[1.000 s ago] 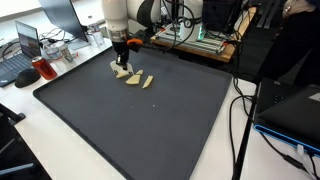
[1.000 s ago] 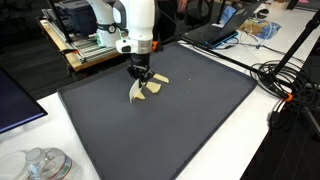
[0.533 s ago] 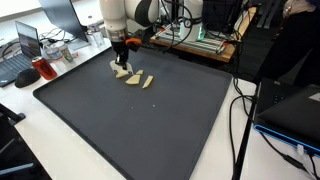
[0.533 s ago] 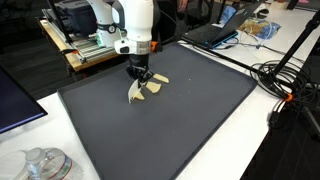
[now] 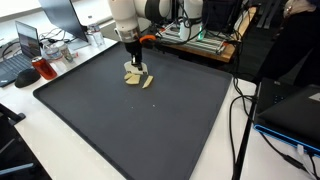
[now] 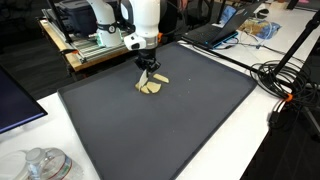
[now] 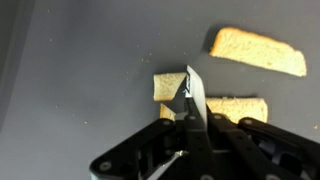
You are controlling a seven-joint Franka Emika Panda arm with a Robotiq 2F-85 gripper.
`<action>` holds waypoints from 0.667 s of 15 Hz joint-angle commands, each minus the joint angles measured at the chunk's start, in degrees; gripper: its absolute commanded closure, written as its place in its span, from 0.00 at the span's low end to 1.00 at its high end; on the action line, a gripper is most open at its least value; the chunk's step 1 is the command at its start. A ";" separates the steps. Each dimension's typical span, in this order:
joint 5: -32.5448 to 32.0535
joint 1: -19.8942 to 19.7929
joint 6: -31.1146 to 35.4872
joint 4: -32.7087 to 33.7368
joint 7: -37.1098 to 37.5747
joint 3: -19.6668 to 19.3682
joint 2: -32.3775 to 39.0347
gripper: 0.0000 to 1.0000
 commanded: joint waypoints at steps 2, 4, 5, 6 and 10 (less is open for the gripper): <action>6.23 -0.14 -3.11 -4.89 -4.13 3.61 -3.49 0.99; 6.88 -0.10 -3.82 -5.65 -4.18 3.87 -4.79 0.99; 7.22 -0.19 -4.28 -5.96 -4.32 3.95 -5.66 0.99; 6.69 -0.01 -3.88 -6.43 -3.61 3.61 -6.65 0.99; 5.76 0.01 -2.67 -7.74 -2.94 3.23 -11.10 0.99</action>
